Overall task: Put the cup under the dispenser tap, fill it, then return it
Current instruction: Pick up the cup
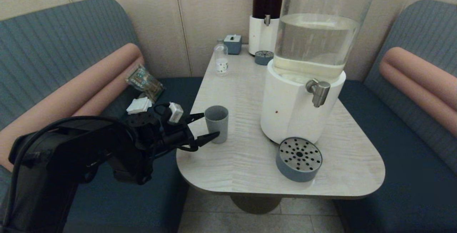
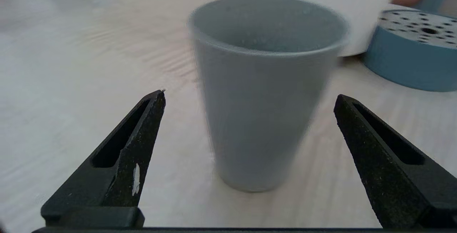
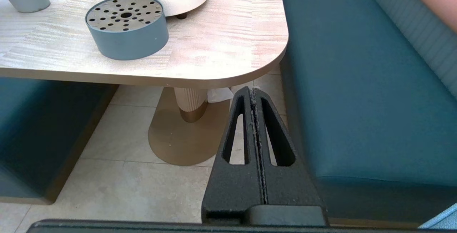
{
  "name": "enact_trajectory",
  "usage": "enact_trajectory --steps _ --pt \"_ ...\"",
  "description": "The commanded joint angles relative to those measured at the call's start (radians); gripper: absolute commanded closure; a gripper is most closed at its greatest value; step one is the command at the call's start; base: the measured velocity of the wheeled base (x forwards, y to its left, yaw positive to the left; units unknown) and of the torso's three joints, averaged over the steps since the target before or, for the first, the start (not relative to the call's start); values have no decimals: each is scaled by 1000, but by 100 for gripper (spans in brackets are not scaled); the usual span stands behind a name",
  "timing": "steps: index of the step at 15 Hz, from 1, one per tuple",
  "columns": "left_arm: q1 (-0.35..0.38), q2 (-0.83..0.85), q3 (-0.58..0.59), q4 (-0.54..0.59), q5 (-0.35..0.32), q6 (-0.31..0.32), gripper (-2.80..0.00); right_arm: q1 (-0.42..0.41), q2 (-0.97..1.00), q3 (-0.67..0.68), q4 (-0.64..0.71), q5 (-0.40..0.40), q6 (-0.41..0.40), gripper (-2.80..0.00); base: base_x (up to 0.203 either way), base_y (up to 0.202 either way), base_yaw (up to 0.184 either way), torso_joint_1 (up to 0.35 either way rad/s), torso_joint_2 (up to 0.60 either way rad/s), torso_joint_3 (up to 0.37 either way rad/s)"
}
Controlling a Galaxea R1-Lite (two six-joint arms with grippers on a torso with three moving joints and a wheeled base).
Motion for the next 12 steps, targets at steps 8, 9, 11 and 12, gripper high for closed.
enact_trajectory --steps 8,9,11,12 --pt "-49 91 -175 -8 50 -101 -280 0 0 0 -1 0 0 0 0 0 0 0 0 0" --pt "-54 93 -178 -8 50 -101 -280 0 0 0 -1 0 0 0 0 0 0 0 0 0" --pt "-60 94 -178 -8 72 -101 -280 0 0 0 -1 0 0 0 0 0 0 0 0 0" --pt "-67 99 -179 -8 88 -101 0 0 0 0 -1 0 0 0 0 0 0 0 0 0"
